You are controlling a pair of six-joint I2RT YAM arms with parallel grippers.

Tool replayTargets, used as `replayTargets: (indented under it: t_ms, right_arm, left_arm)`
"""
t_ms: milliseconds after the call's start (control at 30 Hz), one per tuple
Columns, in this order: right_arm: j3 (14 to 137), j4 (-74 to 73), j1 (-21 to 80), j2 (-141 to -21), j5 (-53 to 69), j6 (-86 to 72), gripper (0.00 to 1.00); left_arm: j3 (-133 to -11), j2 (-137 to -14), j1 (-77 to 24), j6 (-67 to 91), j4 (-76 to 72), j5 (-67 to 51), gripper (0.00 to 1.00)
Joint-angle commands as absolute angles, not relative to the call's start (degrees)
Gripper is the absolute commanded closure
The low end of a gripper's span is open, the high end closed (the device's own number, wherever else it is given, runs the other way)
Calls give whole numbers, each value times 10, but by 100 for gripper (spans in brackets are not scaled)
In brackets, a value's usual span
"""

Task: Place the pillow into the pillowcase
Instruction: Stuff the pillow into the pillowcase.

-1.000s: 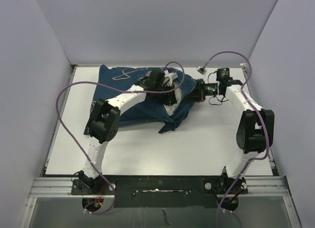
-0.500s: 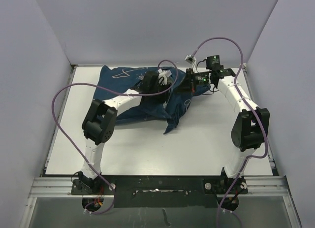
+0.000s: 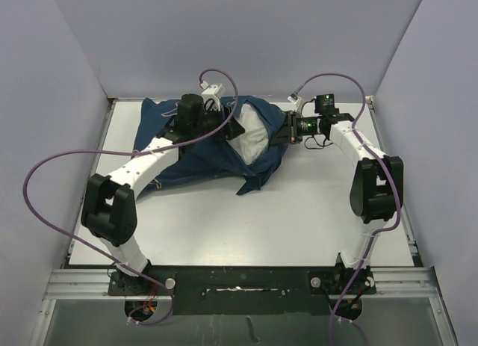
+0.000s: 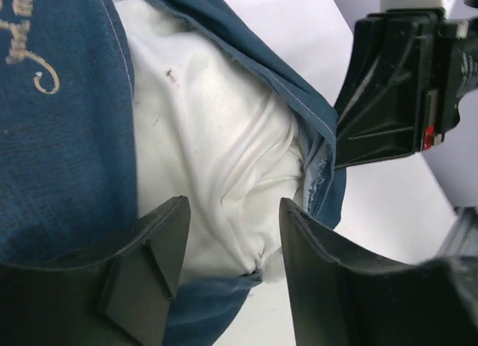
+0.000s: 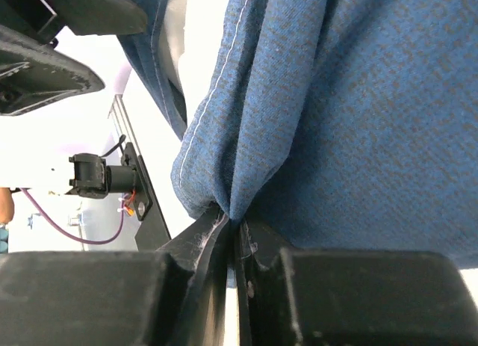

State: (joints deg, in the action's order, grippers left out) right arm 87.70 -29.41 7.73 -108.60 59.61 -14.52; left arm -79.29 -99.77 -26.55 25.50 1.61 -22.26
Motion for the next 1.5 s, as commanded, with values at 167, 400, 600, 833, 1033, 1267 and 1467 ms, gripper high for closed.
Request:
replayTargets:
  t_ms: [167,400,600,833,1033,1267,1467]
  right_arm:
    - [857,-84,90,-1062,818,-249,94]
    - [831,652,112,-1085,861,-779,95]
    - [902,-73,79,-1073,712,-320,96]
    - [938,-194,74,-1099,628,-230,93]
    - [955,-187,102,-1106,654,-212,93]
    - [958,-171,125,-1112,680,-215,93]
    - [986,-121,147,-1113,703,-254,93]
  left_arm:
    - [-828,-1027,-305,182,27,-311,84]
    - [-912,-1212,-326,211,55,-316,99]
    - [-850,-1179,-326,230,10,-316,87]
    - [-669,-919,-282,282,-138,-287,35]
    - [-635,-769,-253,252,-53,-237,27]
    - [-728,-785,-254,171,139,-147,49]
    - [-823,-880,-254,150,264,-98,62]
